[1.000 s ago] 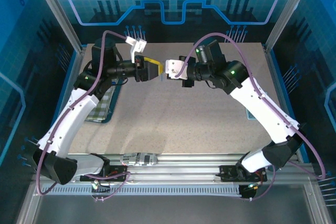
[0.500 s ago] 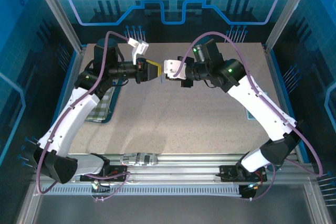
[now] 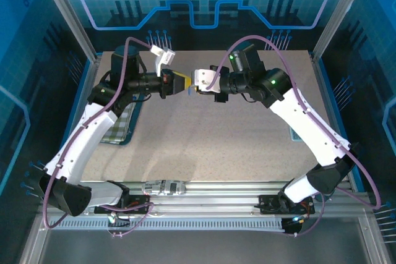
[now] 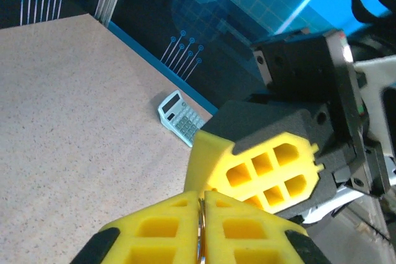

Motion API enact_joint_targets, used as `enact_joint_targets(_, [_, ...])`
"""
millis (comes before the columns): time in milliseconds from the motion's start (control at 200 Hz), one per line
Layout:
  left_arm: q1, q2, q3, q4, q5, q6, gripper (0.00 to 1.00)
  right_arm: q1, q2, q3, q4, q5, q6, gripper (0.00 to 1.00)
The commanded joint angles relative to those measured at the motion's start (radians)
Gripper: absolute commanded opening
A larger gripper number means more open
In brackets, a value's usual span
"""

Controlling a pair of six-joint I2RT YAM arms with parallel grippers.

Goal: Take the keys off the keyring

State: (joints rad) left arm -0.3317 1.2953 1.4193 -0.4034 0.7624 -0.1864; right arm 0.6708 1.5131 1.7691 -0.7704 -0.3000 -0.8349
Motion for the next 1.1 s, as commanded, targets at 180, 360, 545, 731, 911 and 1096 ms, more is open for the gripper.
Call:
enact_joint_targets(180, [-0.008,-0.017,-0.035,0.175,0.002,-0.165,0.00,0.037,-0.104,-0.209,0.291,0.045,0.045,0.00])
enact_joint_targets(360, [-0.009,-0.019,-0.055,0.216,-0.003,-0.219,0.00,0.084,-0.149,-0.341,0.515,0.126,0.081,0.00])
enact_joint_targets(545, [-0.010,-0.037,-0.118,0.294,-0.036,-0.284,0.00,0.173,-0.168,-0.472,0.851,0.382,0.139,0.00])
enact_joint_targets(731, [-0.010,-0.073,-0.194,0.402,-0.099,-0.353,0.00,0.213,-0.175,-0.596,1.167,0.570,0.251,0.00])
enact_joint_targets(911, [-0.007,-0.110,-0.237,0.439,-0.153,-0.370,0.00,0.229,-0.175,-0.680,1.333,0.627,0.280,0.00])
enact_joint_targets(1096, [0.035,-0.161,-0.279,0.415,-0.225,-0.346,0.00,0.201,-0.219,-0.726,1.227,0.643,0.339,0.00])
